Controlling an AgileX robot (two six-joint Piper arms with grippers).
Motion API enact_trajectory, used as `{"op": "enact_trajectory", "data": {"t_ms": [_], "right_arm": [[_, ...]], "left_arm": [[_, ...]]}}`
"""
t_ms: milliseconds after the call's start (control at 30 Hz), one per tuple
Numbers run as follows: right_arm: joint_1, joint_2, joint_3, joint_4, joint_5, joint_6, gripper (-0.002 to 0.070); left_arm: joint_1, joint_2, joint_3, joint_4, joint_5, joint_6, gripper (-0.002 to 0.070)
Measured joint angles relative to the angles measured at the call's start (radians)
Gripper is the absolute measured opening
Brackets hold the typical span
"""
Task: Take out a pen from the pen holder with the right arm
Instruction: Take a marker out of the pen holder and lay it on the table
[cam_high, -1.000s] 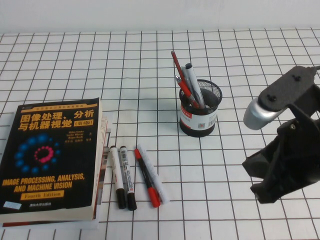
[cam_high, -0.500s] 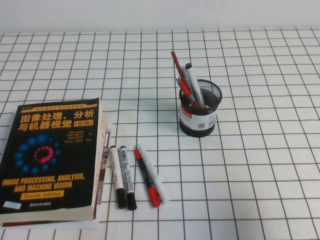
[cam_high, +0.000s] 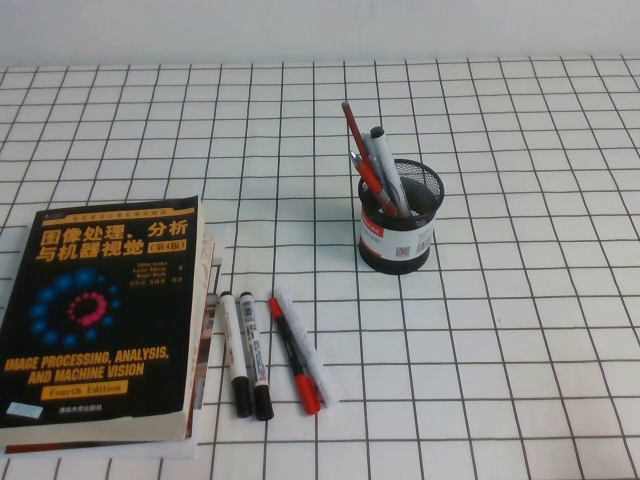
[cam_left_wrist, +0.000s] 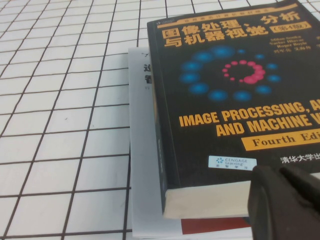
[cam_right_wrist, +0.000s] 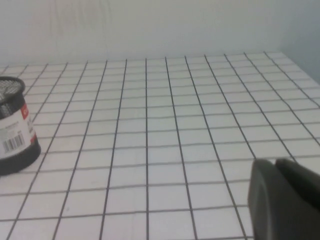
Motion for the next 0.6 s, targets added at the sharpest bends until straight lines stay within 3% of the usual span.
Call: {"op": "enact_trajectory", "data": {"t_ms": [200, 600], "right_arm": [[0.0, -0.107, 0.0, 0.003, 0.075, 0.0, -0.0015], [0.0, -0.109, 0.003, -0.013, 0.164, 0.0, -0.0015]], "left_arm": [[0.0, 0.0, 0.0, 0.0, 0.0, 0.0, -0.0004], [0.0, 0.0, 0.0, 0.0, 0.0, 0.0, -0.0004]]}}
